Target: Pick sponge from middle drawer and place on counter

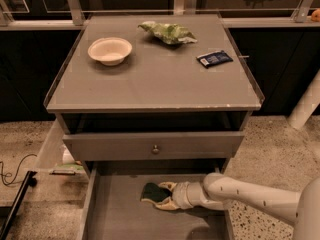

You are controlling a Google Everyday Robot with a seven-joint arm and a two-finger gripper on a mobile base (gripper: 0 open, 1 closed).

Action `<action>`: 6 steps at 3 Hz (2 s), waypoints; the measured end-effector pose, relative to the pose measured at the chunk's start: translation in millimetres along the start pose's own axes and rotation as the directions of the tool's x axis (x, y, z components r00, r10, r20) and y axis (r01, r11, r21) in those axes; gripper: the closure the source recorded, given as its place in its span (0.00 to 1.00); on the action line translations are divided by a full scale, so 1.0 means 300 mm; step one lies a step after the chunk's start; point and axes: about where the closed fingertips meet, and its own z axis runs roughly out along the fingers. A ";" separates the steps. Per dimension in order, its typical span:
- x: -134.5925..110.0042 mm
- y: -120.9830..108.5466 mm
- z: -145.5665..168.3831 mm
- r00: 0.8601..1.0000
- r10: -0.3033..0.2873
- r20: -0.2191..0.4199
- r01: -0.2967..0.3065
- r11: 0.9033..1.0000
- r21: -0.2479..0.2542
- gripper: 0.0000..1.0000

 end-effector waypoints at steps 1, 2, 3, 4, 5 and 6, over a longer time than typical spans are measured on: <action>-0.010 0.031 -0.027 1.000 0.010 0.015 -0.010 1.000 -0.007 1.00; -0.065 0.064 -0.131 0.999 0.002 0.045 -0.002 1.000 -0.008 1.00; -0.153 0.086 -0.293 0.997 -0.022 0.079 0.022 1.000 0.000 1.00; -0.248 0.097 -0.468 0.996 -0.054 0.064 0.052 0.998 0.041 1.00; -0.390 0.114 -0.668 0.995 -0.103 0.003 0.102 0.989 0.105 1.00; -0.558 0.090 -0.869 0.985 -0.166 -0.047 0.172 0.971 0.167 1.00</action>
Offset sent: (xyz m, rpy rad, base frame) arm -0.0400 -0.0406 0.0821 0.0734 -0.0278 0.0022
